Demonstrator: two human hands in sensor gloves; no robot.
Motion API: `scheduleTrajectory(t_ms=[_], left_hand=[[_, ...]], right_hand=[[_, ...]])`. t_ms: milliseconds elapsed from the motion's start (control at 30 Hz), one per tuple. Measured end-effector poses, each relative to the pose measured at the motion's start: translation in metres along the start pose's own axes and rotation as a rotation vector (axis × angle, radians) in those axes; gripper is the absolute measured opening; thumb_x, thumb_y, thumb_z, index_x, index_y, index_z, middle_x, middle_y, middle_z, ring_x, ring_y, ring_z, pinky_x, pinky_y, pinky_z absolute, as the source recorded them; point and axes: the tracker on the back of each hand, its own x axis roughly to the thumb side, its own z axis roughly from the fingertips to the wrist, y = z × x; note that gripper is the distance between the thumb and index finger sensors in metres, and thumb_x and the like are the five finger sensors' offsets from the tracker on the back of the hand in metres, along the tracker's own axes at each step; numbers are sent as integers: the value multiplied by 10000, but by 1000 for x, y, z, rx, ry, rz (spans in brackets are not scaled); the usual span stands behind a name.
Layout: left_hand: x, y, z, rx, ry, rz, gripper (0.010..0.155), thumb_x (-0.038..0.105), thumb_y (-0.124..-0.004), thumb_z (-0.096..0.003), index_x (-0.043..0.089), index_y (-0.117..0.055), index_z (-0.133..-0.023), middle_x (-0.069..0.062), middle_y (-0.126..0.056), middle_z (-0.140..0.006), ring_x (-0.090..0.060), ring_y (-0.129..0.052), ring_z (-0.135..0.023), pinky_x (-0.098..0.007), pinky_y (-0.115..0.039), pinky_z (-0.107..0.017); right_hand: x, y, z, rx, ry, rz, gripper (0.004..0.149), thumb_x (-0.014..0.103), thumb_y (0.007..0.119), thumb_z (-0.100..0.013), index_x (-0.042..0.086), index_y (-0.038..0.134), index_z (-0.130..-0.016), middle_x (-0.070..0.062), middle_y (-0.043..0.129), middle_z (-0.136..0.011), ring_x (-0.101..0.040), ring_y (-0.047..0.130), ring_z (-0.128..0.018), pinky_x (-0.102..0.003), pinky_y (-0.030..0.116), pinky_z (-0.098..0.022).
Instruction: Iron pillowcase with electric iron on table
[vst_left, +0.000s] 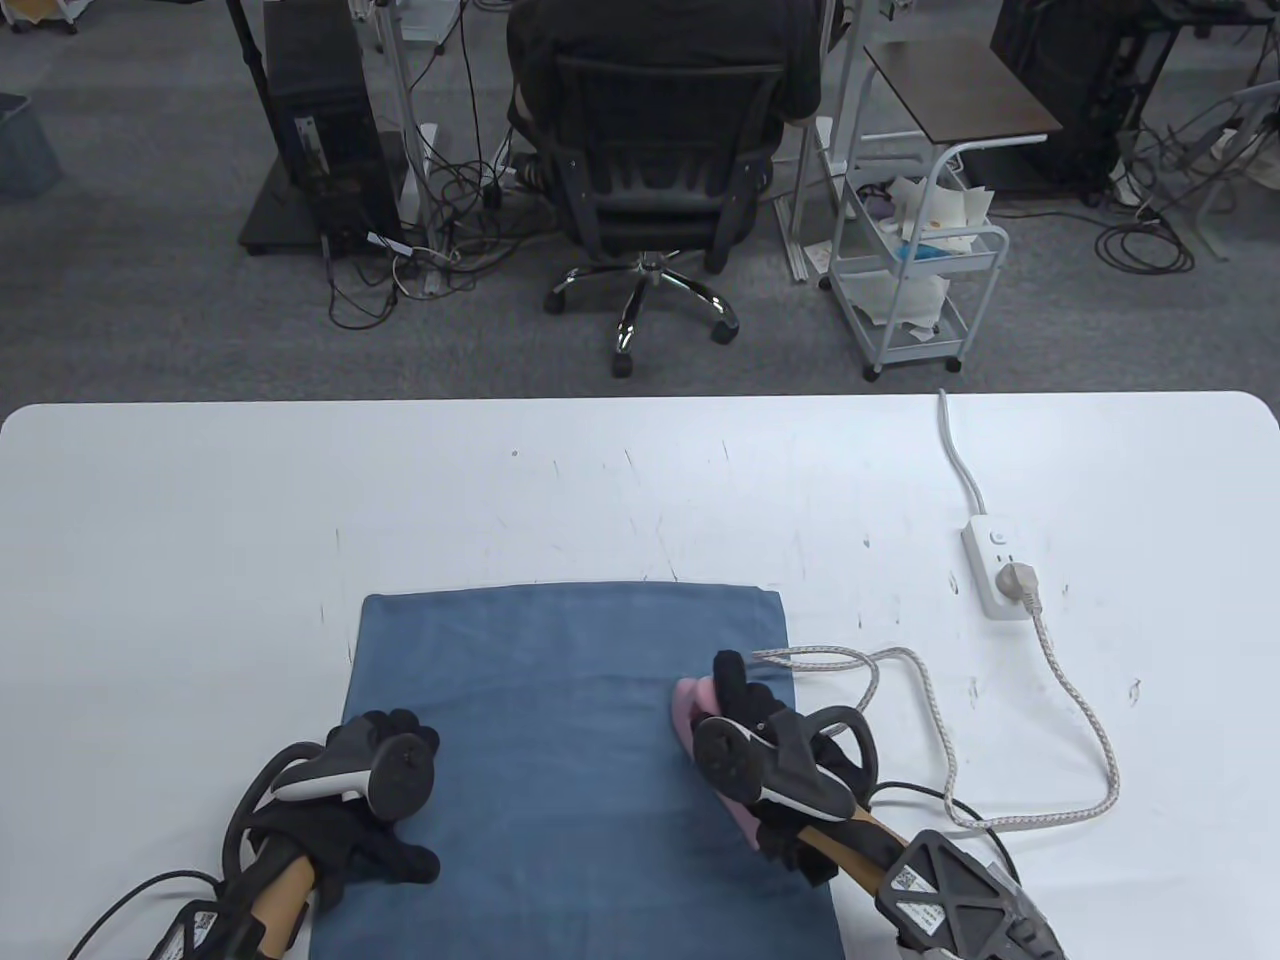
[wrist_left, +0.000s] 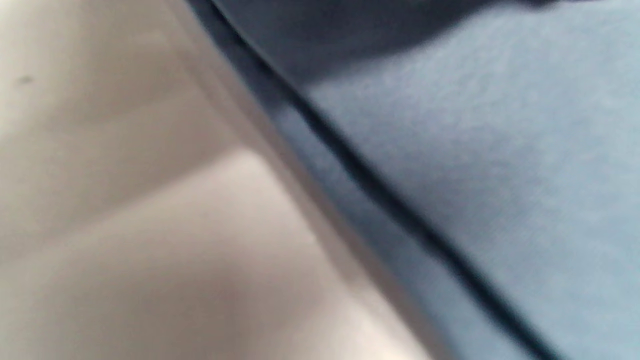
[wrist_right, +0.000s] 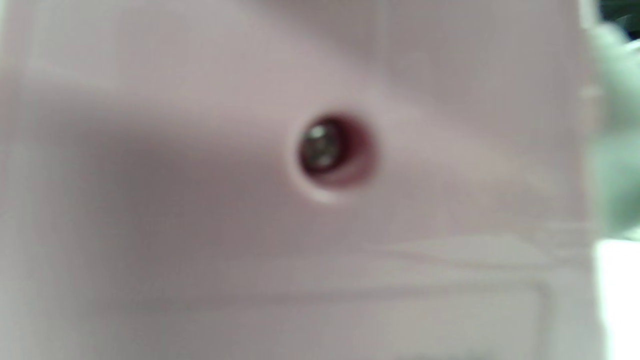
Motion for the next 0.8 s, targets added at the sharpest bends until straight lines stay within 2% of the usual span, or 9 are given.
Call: scheduleTrajectory(t_ms=[67,167,267,400,567,667,800], left_hand=[[0,0,0,-1,2,4,1185,715,-592,-362,81,155,-1029,-277,230,-1034,-549,104,-955,-643,-48,-658],[-1,-1,0,-11,2,14,1184,719,-588,-361,93,171,-1020,-263,242,-1028,-543,126,-944,-657,-51,-661],[-1,-1,1,-16,5,17,1184,720,-587,-361,95,175,-1017,-261,247,-1025,-550,132,-936,-661,-50,-659],[-2,-1,1,-15,10,18,1183,720,-586,-362,96,175,-1018,-261,247,-1027,-553,131,-937,-665,-53,-660],[-2,-1,2,-16,14,16,1182,722,-584,-360,101,174,-1019,-259,245,-1029,-554,129,-939,-667,-56,-662],[-2,-1,2,-15,13,18,1182,720,-586,-361,98,173,-1020,-261,244,-1029,-558,128,-937,-667,-58,-662],[-2,-1,2,-14,11,16,1181,719,-586,-360,99,171,-1020,-261,242,-1029,-559,125,-939,-668,-60,-664]], right_hand=[[-10,-1,0,-3,36,52,699,375,528,-591,-139,451,-1060,-116,860,-684,-132,926,-333,-283,849,-261],[-16,-5,5,-7,64,42,700,369,538,-587,-148,456,-1052,-121,860,-685,-140,928,-335,-289,849,-263],[-6,-14,18,-36,-18,10,723,371,535,-583,-166,414,-1051,-115,849,-707,-135,939,-362,-282,866,-280],[21,-22,35,24,-153,-64,736,372,529,-583,-177,388,-1052,-113,850,-727,-139,963,-387,-279,889,-294],[47,-19,50,75,-258,-61,740,383,540,-580,-165,398,-1055,-104,862,-711,-128,960,-364,-270,882,-278],[46,-14,52,80,-242,-11,737,383,541,-579,-161,402,-1056,-100,862,-710,-129,957,-361,-274,878,-278],[17,-13,41,67,-95,17,733,390,551,-576,-151,425,-1054,-100,867,-702,-131,956,-353,-276,876,-272]])
